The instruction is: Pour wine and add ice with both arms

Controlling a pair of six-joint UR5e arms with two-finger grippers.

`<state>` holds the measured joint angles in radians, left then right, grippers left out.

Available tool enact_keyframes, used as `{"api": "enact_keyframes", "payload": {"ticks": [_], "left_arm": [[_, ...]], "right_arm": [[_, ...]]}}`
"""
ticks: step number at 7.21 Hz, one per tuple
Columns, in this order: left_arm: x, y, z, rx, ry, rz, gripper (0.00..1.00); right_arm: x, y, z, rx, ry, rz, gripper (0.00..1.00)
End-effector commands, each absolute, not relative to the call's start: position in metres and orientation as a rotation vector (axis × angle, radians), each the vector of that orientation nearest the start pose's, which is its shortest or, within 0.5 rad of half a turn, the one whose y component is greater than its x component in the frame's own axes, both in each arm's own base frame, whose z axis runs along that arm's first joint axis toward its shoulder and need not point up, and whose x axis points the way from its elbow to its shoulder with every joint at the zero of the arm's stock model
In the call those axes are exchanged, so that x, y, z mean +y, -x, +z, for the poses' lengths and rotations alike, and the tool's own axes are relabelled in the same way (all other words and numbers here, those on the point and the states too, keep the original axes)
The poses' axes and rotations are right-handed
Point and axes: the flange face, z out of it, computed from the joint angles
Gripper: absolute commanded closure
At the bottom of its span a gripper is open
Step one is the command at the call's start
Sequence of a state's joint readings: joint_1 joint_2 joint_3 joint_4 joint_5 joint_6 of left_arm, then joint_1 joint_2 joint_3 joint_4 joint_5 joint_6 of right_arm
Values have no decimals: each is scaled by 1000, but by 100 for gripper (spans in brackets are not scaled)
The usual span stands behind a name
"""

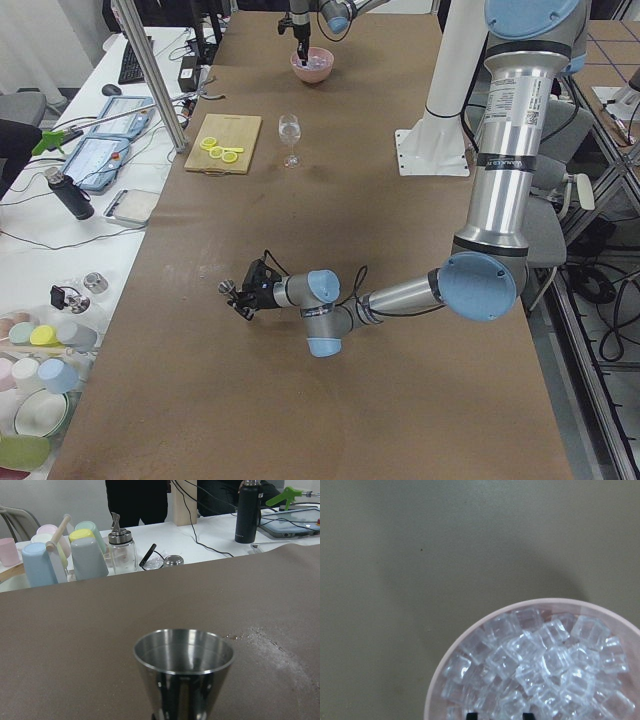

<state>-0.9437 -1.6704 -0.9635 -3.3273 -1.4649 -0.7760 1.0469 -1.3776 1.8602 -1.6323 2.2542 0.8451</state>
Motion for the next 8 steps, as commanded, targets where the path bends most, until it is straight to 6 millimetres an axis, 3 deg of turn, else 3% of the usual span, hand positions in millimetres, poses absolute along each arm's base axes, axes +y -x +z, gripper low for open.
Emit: {"api": "enact_keyframes", "payload": {"ticks": [1, 3, 4, 5, 8], "left_arm": [[-496, -185, 717, 733, -1005, -191, 100], [-494, -185, 721, 727, -999, -188, 100], [-493, -185, 721, 729, -1000, -187, 100], [-492, -184, 722, 728, -999, -187, 100], [-490, -183, 722, 726, -998, -185, 96]], "right_arm": [[-516, 215, 369, -770, 107, 169, 81], [-542, 231, 306, -769, 107, 176, 82], [-555, 242, 294, -770, 109, 184, 82], [-573, 255, 269, -781, 108, 212, 82], [-613, 309, 189, -809, 125, 265, 83]]}}
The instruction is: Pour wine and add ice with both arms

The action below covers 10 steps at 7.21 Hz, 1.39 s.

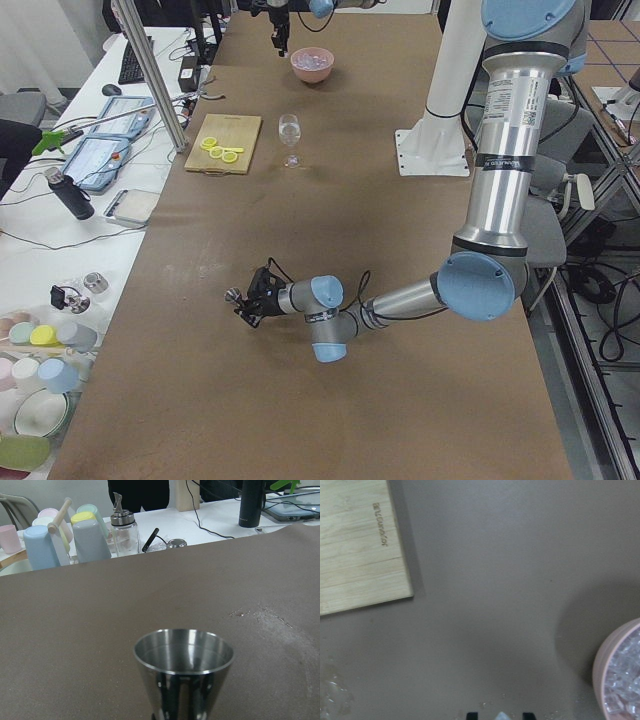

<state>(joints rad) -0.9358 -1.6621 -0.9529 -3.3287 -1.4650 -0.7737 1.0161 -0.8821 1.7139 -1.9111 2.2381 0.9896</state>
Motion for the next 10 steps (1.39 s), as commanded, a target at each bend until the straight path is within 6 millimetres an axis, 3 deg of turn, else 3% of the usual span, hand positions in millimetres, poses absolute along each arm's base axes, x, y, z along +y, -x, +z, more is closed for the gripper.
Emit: {"api": "enact_keyframes", "payload": {"ticks": [1, 3, 5, 7, 10], "left_arm": [[-490, -182, 723, 727, -997, -184, 91], [-490, -182, 723, 727, -997, -184, 79], [-489, -182, 724, 725, -995, -184, 67], [-489, -182, 724, 729, -996, -181, 55], [-480, -176, 728, 728, -989, -178, 52]], "right_arm": [[-619, 326, 161, -821, 127, 273, 83], [-631, 376, 99, -824, 133, 304, 83], [-635, 415, 73, -872, 121, 324, 84], [-632, 449, 19, -880, 150, 334, 84], [-603, 494, 14, -903, 148, 313, 84]]}}
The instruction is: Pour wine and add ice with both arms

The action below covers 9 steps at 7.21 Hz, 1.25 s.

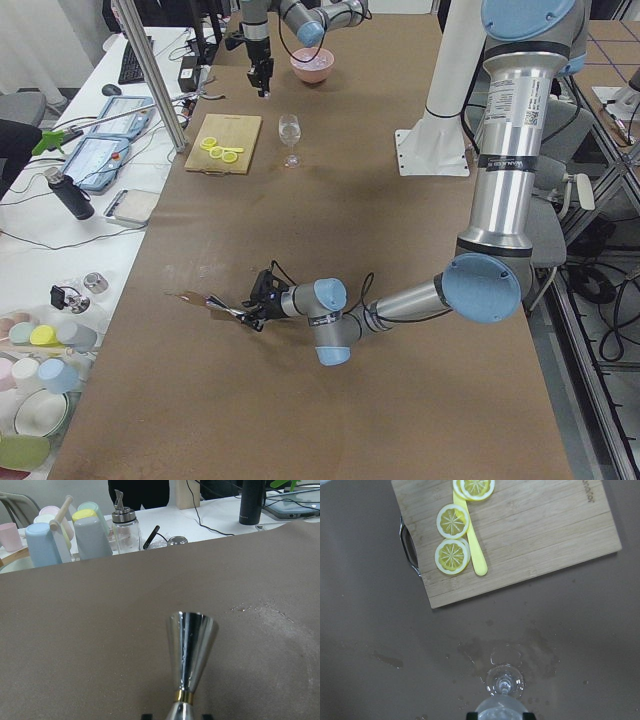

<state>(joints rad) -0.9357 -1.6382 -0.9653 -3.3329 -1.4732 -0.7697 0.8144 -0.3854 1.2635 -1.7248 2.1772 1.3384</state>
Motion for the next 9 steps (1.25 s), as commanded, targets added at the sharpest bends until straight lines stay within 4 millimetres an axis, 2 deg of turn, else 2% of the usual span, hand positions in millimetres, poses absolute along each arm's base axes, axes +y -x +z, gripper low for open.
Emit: {"api": "enact_keyframes", "payload": {"ticks": [1, 2, 3, 4, 5, 6, 8, 9], "left_arm": [[-479, -176, 726, 735, -993, -179, 53], [-476, -174, 718, 775, -1031, -178, 53], [-463, -172, 707, 845, -1010, -130, 52], [-455, -164, 699, 851, -983, -117, 49], [-459, -153, 698, 855, -926, -103, 46], [-465, -133, 695, 874, -883, -98, 43], [-480, -87, 688, 888, -797, -123, 37], [-495, -53, 677, 899, -722, -155, 37]], "right_arm": [[-592, 508, 15, -895, 149, 300, 84], [-580, 523, 17, -885, 154, 297, 84], [-571, 533, 18, -873, 131, 294, 84], [-568, 534, 17, -876, 130, 293, 84], [-566, 534, 16, -879, 132, 297, 84], [-565, 534, 15, -881, 132, 297, 84], [-556, 527, 25, -893, 127, 290, 83], [-553, 525, 27, -896, 126, 289, 83]]}}
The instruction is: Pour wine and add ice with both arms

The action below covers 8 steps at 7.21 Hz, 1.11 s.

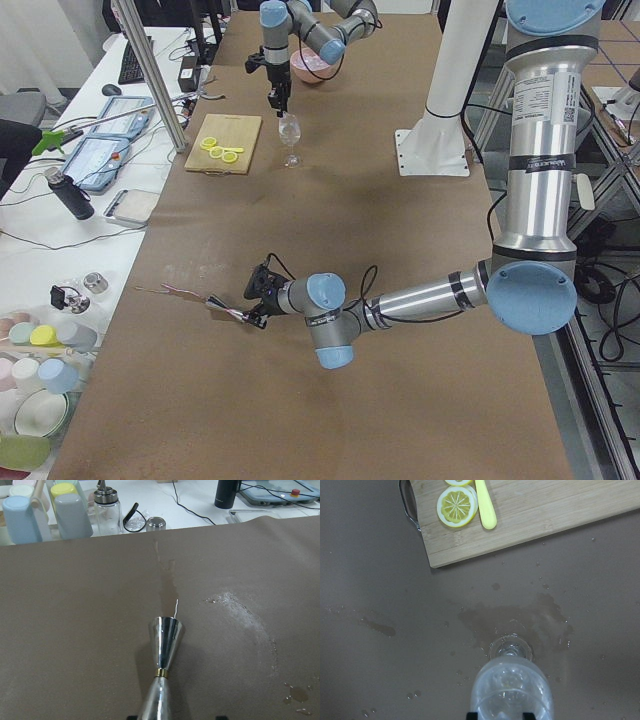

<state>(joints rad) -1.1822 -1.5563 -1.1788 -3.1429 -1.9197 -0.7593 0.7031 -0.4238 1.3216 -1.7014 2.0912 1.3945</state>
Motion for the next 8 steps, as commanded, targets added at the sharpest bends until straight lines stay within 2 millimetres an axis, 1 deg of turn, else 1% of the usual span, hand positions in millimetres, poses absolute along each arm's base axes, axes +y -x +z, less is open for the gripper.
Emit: {"api": "enact_keyframes", "payload": {"ticks": [1, 2, 3, 4, 5, 6, 7, 8], "left_arm": [[-503, -38, 665, 897, -669, -118, 36], [-515, -22, 652, 884, -624, -85, 36], [-528, -6, 638, 896, -561, -79, 35], [-537, 9, 632, 910, -512, -67, 35], [-547, 24, 619, 925, -466, -92, 35], [-549, 25, 600, 942, -428, -95, 35], [-549, 27, 582, 929, -418, -45, 30], [-547, 48, 564, 891, -394, -23, 25]], "right_arm": [[-553, 525, 28, -896, 126, 289, 82], [-552, 526, 28, -895, 128, 288, 72], [-552, 527, 29, -894, 129, 287, 45], [-551, 528, 30, -892, 132, 289, 27], [-551, 528, 30, -892, 134, 293, 17], [-551, 528, 30, -892, 133, 292, 7], [-551, 526, 29, -896, 131, 289, 0], [-561, 512, 31, -895, 105, 290, 0]]}}
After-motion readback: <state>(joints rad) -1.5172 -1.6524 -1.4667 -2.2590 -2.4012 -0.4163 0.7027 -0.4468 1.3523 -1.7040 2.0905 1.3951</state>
